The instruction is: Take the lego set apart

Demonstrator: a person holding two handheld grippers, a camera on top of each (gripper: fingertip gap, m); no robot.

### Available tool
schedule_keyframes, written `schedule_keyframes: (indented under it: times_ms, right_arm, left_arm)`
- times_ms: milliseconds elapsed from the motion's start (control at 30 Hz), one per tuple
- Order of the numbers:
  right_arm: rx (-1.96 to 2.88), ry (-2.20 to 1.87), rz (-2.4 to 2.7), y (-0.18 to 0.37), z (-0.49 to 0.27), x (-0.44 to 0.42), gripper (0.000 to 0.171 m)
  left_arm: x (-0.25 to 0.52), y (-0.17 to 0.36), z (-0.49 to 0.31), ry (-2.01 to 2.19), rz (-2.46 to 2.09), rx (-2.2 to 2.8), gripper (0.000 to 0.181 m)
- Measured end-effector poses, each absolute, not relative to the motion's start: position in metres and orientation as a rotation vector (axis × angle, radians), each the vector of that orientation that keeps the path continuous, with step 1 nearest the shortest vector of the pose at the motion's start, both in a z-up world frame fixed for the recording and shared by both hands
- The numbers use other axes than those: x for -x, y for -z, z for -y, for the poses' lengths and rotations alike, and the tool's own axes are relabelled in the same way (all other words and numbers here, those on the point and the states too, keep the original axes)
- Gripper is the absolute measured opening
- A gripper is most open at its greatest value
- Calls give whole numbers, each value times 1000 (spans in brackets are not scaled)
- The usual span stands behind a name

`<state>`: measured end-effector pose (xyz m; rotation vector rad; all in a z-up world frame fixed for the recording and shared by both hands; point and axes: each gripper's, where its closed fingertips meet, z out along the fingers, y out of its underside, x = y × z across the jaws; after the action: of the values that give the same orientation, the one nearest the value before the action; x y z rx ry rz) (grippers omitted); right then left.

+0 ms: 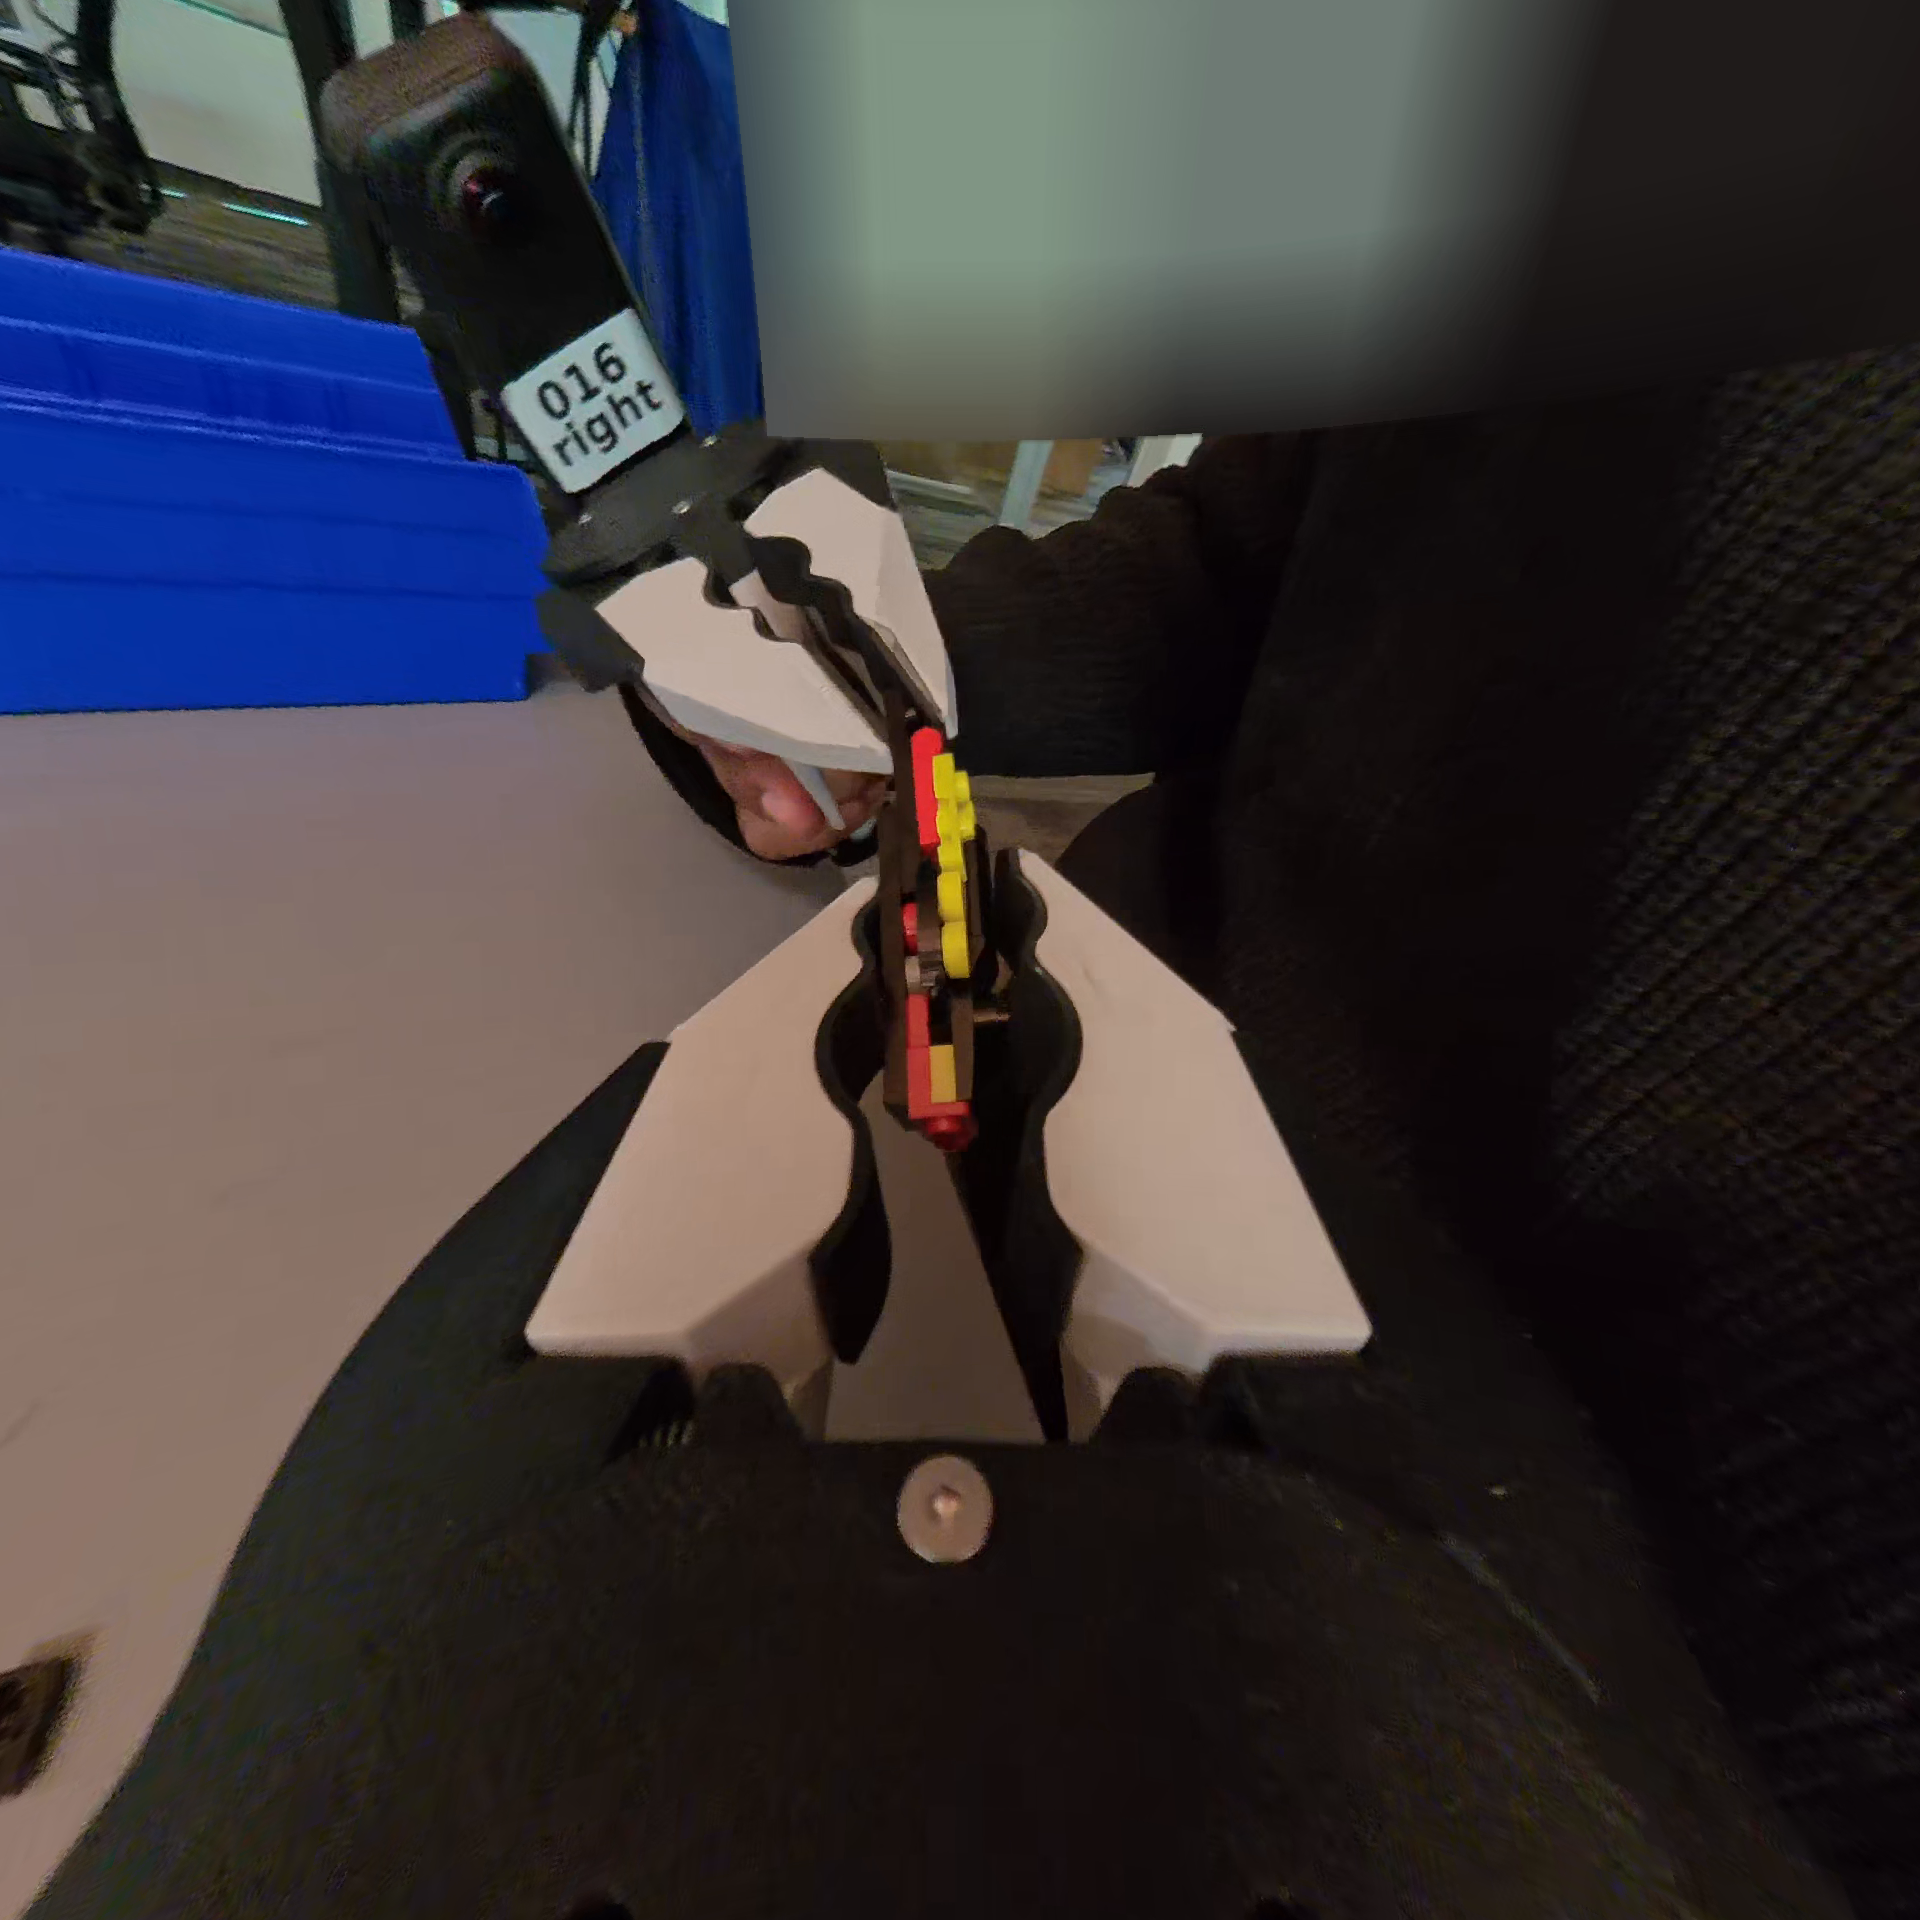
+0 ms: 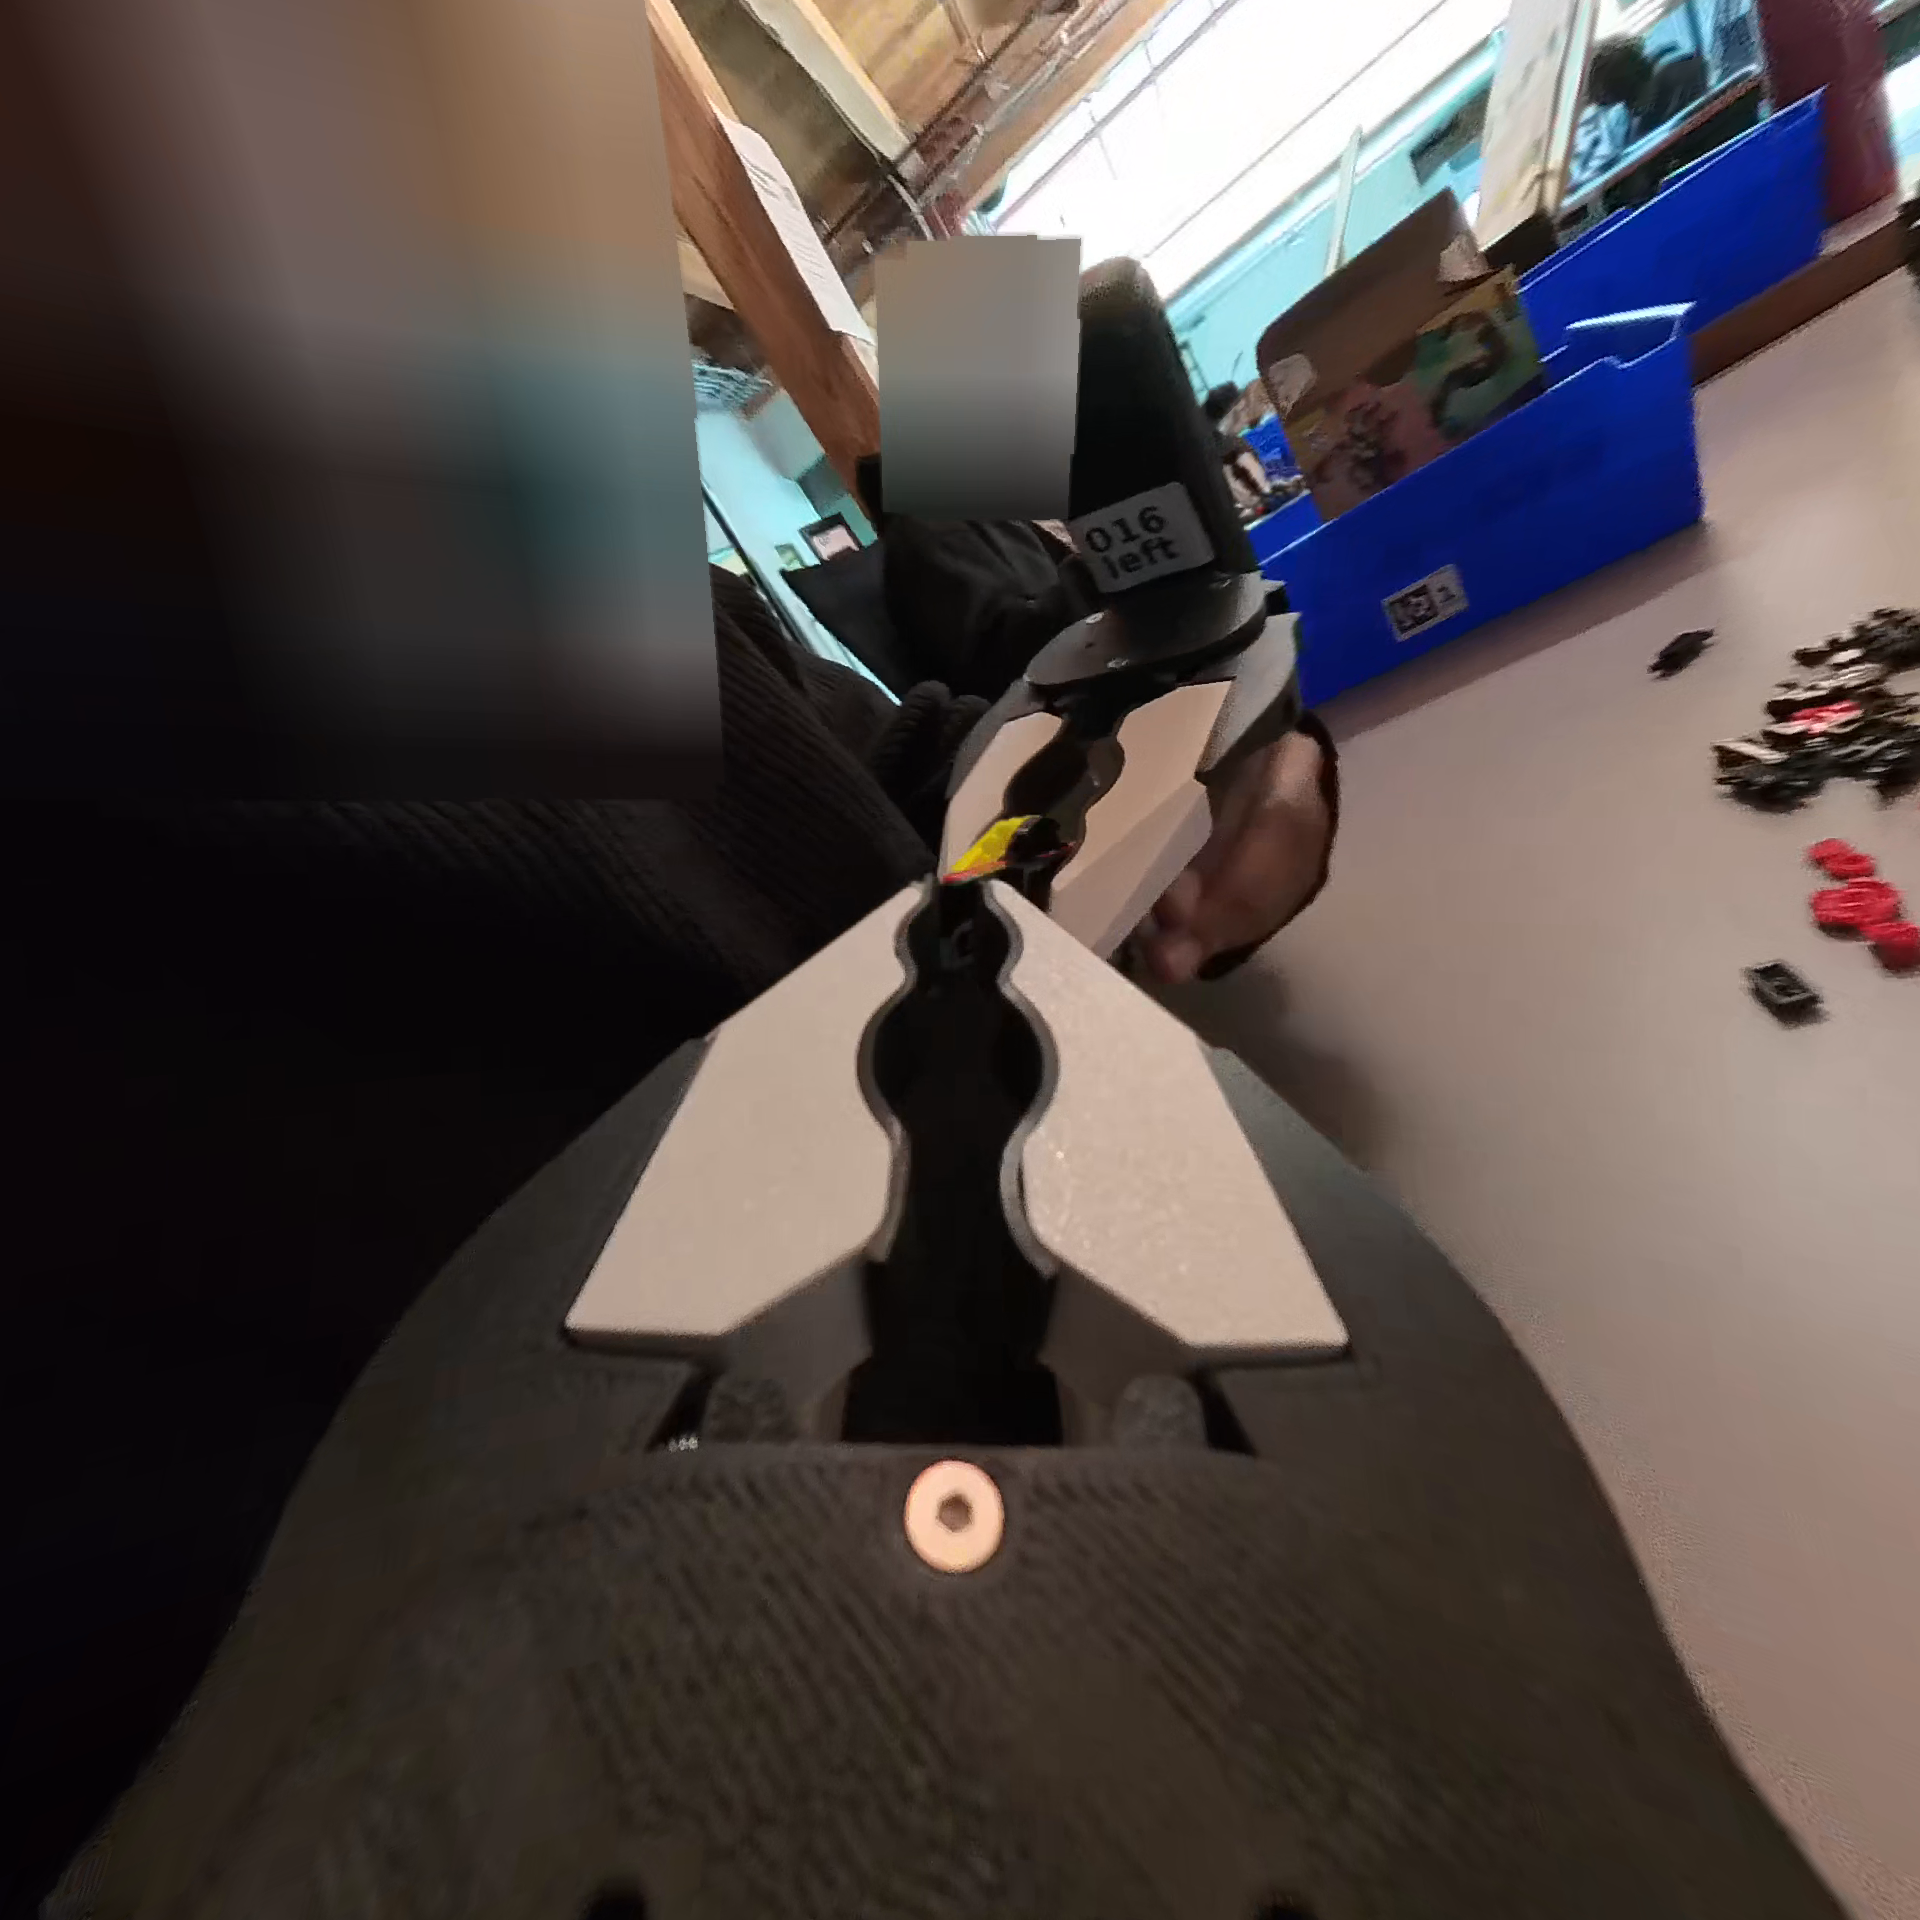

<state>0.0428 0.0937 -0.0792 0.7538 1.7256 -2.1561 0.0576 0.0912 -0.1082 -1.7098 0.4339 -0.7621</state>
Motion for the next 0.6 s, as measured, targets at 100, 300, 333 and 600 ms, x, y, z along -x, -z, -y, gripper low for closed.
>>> schedule_keyframes:
  times_ms: [100, 300, 333, 600]
  right_arm:
    - [-693, 2120, -1660, 74, -90, -51, 6]
    - [-653, 2110, -1567, 66, -87, -57, 7]
    - [-661, 2125, -1552, 64, -88, -55, 7]
    - [-1059, 2170, -2029, 88, -110, -16, 4]
  left_arm:
    - [-66, 104, -87, 842, -448, 1676, 19]
    - [-73, 95, -82, 971, -437, 1623, 19]
    - [-72, 93, -83, 971, -419, 1616, 19]
    - [-33, 114, -107, 656, -251, 1760, 18]
